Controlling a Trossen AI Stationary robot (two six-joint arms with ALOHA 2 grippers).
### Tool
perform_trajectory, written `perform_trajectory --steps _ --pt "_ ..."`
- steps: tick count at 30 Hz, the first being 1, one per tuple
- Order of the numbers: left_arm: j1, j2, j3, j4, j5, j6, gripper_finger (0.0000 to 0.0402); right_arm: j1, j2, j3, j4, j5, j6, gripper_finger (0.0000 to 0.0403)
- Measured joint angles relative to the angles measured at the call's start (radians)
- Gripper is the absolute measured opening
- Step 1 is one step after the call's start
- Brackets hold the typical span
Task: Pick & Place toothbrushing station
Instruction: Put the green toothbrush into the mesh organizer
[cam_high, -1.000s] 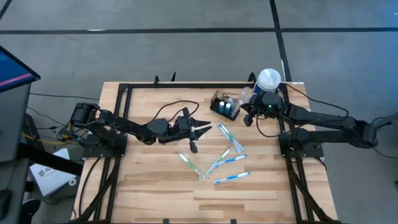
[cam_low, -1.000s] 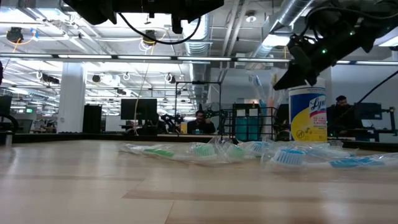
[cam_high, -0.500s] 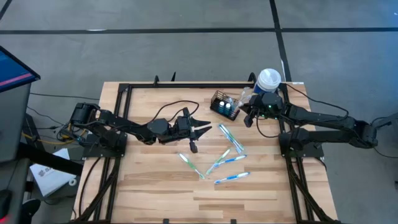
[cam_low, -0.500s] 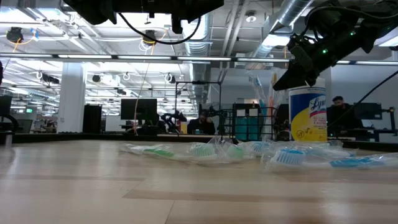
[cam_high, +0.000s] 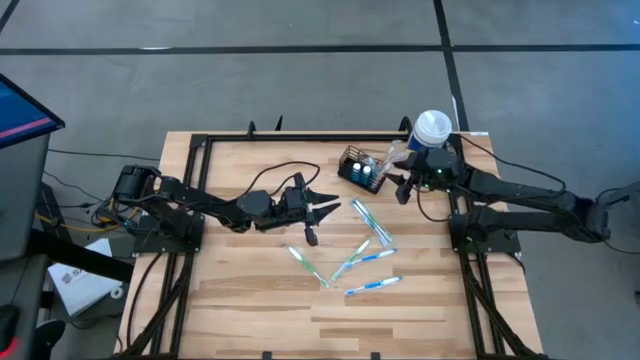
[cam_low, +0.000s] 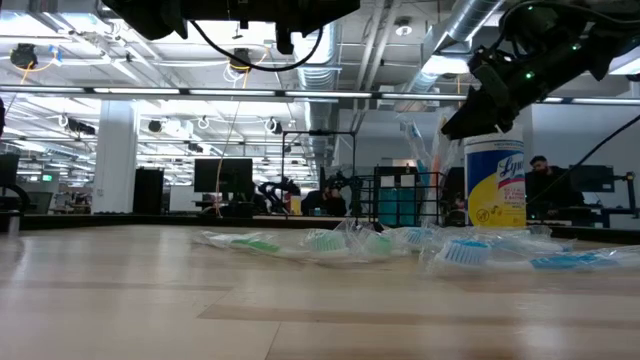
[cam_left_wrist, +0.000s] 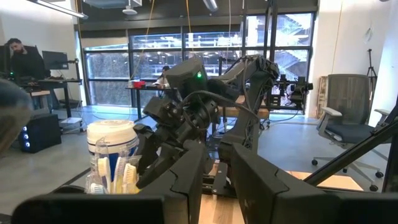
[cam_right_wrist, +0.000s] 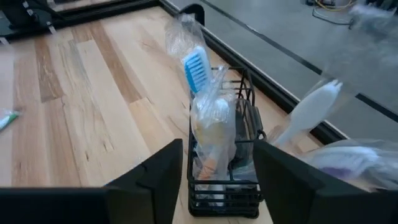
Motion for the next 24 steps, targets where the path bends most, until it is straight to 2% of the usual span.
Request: perform_trajectory --steps 6,12,24 --pt "0.000 0.000 0.000 -0.008 0.000 0.000 0.0076 0.009 -0.063 0.000 -0.057 0.002 0.008 0.0198" --pt "0.000 0.000 0.000 -0.011 0.000 0.000 0.0076 0.044 -0.110 0.000 -0.138 0.002 0.061 0.0188" --pt "0.001 0.000 0.000 -0.015 0.000 0.000 0.0076 0.221 -0.096 0.000 -0.384 0.000 0.241 0.0162"
